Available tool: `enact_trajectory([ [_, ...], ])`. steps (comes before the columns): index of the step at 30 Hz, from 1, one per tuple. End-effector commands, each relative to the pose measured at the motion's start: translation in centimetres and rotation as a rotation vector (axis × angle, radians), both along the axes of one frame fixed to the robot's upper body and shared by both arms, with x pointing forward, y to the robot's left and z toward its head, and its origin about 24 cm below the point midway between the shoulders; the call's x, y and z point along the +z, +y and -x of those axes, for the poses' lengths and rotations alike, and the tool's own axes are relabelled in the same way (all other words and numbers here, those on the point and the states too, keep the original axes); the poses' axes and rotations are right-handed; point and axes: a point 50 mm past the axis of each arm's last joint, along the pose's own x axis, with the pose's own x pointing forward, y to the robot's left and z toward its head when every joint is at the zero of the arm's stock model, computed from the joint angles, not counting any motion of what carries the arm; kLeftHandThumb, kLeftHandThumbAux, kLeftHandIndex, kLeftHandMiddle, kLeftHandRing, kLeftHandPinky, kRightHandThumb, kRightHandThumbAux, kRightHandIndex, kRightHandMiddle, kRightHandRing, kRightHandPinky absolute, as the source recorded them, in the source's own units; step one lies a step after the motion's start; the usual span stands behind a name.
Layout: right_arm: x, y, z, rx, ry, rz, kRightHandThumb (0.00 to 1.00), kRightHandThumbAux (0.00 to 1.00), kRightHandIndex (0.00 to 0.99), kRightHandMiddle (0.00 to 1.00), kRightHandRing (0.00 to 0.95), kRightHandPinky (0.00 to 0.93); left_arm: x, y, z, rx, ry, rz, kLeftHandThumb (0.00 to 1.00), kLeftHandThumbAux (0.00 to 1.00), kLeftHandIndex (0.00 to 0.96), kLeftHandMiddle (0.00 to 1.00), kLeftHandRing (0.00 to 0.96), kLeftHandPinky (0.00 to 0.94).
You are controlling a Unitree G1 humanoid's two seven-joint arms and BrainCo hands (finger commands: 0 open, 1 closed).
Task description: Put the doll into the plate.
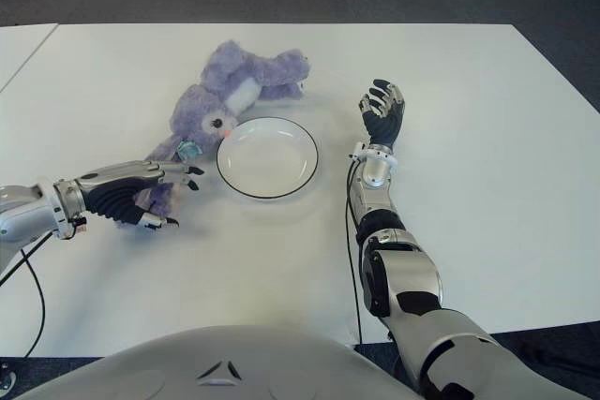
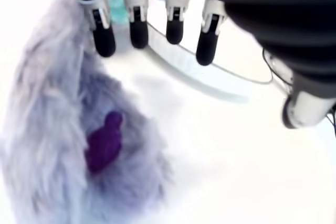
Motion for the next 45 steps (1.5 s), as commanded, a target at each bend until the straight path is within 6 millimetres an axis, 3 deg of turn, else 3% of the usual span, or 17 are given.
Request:
enact_trajectory([
  [1,-13.5,1.6,12.4,-0.018,0.584,-0.079,0.561,0.897,0.310,0.272,0.275,0.288,0.1,0.9,-0.9,0.179,-0.187,0.172,0.354,0.496,0.239,0.127,0.153,0.240],
  [4,-13.5,1.6,12.3,-0.015,0.587,-0.071,0.560,0.897,0.312,0.273,0.274,0.288,1.0,0.7,-1.1,0.245,-0.388,0.337,0.434,0.492,0.259,0.168,0.205,0.333],
  [8,-13.5,1.7,12.3,-0.014,0.586,-0.069,0.559,0.900,0.315,0.274,0.272,0.290,1.2,0.7,-1.1,0.282,-0.494,0.414,0.467,0.475,0.269,0.201,0.255,0.399],
  [14,-13.5,1.7,12.4,-0.014,0.589,-0.071,0.589,0.908,0.317,0.277,0.273,0.267,2.2,0.4,-1.1,0.408,-0.794,0.649,0.445,0.417,0.266,0.219,0.282,0.373],
  [20,-13.5,1.7,12.3,-0.006,0.589,-0.068,0.584,0.909,0.319,0.282,0.276,0.283,3.0,0.3,-1.2,0.434,-0.932,0.741,0.434,0.375,0.241,0.206,0.272,0.341],
  [29,-13.5,1.8,12.4,-0.001,0.592,-0.053,0.542,0.906,0.321,0.285,0.280,0.303,3.4,-0.7,-1.7,0.395,-1.002,0.821,0.437,0.362,0.192,0.156,0.190,0.237],
  [45,-13.5,1.9,12.3,0.007,0.594,-0.020,0.561,0.904,0.318,0.294,0.299,0.340,2.9,-2.1,-2.2,0.354,-0.970,0.896,0.490,0.355,0.203,0.122,0.158,0.234],
])
